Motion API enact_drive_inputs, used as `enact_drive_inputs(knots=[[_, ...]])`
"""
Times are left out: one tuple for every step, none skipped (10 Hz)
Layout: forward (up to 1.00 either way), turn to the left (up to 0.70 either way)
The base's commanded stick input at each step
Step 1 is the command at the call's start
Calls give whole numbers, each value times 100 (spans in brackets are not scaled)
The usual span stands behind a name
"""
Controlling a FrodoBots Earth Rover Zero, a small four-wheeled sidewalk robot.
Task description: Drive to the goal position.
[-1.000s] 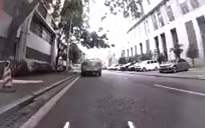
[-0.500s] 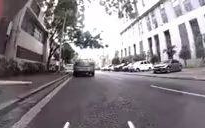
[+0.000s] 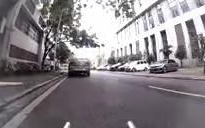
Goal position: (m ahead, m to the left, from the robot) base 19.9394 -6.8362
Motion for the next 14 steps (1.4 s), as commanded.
enact_drive_inputs(knots=[[45, 0], [45, 0], [45, 0], [45, 0], [45, 0], [45, 0], [45, 0], [45, 0], [45, 0], [45, 0], [45, 0], [45, 0], [45, 0], [45, 0]])
